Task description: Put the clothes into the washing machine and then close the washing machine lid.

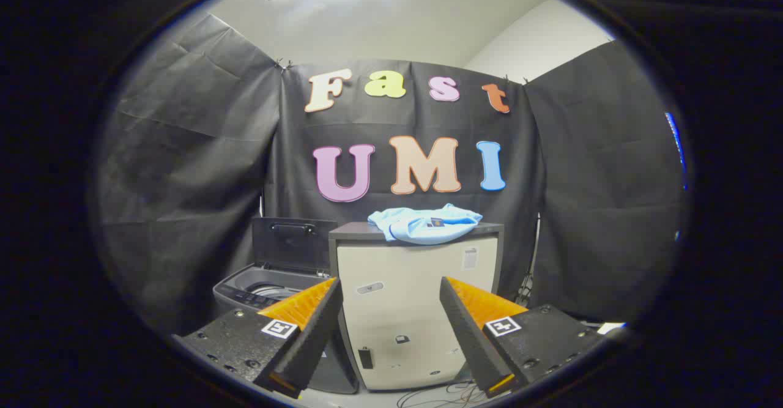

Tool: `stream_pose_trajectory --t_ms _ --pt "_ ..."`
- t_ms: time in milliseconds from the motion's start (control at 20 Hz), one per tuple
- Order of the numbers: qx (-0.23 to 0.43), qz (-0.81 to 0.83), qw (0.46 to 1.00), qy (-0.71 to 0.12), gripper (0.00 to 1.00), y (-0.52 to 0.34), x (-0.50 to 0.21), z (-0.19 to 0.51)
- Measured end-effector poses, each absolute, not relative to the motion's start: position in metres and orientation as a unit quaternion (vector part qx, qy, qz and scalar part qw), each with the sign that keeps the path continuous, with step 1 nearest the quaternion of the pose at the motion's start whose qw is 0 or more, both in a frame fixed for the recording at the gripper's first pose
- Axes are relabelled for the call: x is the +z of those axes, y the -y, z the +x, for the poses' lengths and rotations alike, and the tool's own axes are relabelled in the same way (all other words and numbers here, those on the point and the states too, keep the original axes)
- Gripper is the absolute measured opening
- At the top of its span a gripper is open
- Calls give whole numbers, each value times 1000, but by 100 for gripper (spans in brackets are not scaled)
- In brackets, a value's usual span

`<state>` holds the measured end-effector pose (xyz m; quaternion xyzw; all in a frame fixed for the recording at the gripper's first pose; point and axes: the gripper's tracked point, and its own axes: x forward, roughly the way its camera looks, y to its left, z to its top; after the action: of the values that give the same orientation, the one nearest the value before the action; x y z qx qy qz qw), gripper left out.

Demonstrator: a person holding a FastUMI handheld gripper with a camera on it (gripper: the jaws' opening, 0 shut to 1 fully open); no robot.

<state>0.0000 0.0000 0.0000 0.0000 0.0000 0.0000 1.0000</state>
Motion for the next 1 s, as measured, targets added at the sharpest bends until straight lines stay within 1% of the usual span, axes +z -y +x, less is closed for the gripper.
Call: stream_pose_trajectory --t_ms 650,1000 --pt "9 3 1000 -9 96 -12 -13 1" --pt "10 10 1000 -13 96 -15 -15 13"
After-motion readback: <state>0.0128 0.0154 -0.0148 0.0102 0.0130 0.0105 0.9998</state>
